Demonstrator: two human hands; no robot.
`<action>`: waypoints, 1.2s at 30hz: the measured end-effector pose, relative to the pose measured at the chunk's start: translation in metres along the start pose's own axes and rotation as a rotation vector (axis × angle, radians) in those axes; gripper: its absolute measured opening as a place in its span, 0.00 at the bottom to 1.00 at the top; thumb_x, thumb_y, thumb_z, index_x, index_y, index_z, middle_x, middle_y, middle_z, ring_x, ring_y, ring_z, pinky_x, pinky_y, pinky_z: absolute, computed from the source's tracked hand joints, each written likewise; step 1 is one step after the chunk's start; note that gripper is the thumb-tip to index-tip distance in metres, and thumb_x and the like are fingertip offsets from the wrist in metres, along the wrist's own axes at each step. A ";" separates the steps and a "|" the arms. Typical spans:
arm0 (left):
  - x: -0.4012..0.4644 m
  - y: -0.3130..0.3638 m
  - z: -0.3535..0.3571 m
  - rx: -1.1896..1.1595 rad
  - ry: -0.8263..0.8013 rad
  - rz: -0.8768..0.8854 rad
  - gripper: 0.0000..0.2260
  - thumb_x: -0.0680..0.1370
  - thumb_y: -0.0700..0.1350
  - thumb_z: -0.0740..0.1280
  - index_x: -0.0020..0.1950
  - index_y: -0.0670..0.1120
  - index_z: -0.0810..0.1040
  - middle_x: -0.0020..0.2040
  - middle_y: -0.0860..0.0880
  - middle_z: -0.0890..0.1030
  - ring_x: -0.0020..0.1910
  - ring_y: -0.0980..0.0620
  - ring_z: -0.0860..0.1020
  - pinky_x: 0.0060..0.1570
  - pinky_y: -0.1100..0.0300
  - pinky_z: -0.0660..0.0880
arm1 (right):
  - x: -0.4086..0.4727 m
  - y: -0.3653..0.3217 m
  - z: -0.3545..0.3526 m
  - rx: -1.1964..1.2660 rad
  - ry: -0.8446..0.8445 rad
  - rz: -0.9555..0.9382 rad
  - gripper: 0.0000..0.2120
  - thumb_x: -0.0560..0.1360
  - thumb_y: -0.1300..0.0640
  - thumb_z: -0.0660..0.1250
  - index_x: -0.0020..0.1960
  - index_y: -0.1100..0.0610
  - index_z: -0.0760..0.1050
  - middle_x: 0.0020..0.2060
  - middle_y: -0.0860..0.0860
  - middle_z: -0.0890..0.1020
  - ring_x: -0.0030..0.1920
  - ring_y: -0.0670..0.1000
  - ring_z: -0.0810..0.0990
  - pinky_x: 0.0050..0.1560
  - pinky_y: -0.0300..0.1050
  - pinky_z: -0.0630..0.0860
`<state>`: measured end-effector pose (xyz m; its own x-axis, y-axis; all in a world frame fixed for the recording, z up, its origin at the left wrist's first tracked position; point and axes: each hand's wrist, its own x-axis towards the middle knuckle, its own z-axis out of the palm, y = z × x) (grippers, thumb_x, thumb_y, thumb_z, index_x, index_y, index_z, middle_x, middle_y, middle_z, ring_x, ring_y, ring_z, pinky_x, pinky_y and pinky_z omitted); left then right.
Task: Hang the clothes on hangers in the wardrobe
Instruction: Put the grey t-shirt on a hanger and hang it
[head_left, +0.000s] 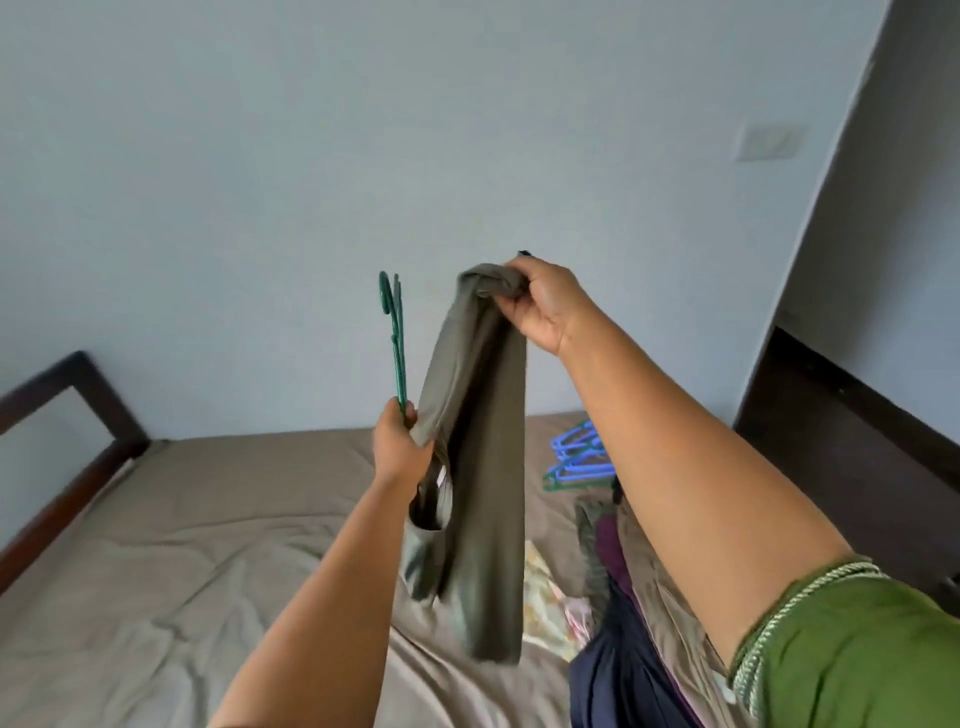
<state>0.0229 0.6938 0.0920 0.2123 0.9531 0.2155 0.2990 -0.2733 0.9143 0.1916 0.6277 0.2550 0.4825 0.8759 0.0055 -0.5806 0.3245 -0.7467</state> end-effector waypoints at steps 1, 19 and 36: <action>0.016 -0.003 -0.013 -0.003 0.017 -0.023 0.16 0.74 0.38 0.71 0.38 0.49 0.63 0.34 0.52 0.69 0.35 0.49 0.68 0.37 0.57 0.66 | 0.013 0.002 0.000 0.014 0.041 -0.044 0.13 0.75 0.74 0.56 0.34 0.63 0.68 0.27 0.56 0.72 0.32 0.51 0.76 0.30 0.41 0.79; 0.163 0.061 -0.066 -0.370 -0.008 -0.289 0.15 0.71 0.38 0.58 0.50 0.42 0.81 0.40 0.45 0.80 0.32 0.46 0.74 0.30 0.60 0.69 | 0.054 0.172 0.047 -1.072 0.041 -0.481 0.27 0.64 0.46 0.79 0.52 0.54 0.67 0.51 0.50 0.70 0.50 0.48 0.74 0.49 0.41 0.74; 0.175 0.099 -0.069 -0.539 -0.052 -0.257 0.07 0.75 0.40 0.69 0.49 0.42 0.72 0.26 0.49 0.70 0.26 0.53 0.64 0.21 0.65 0.59 | 0.111 0.100 0.026 -0.656 -0.057 -0.007 0.14 0.79 0.62 0.57 0.39 0.57 0.76 0.37 0.56 0.81 0.36 0.53 0.79 0.37 0.44 0.72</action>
<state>0.0252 0.8425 0.2444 0.2454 0.9686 -0.0403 -0.1642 0.0825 0.9830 0.1701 0.7666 0.1979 0.4386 0.8981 0.0338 -0.0488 0.0614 -0.9969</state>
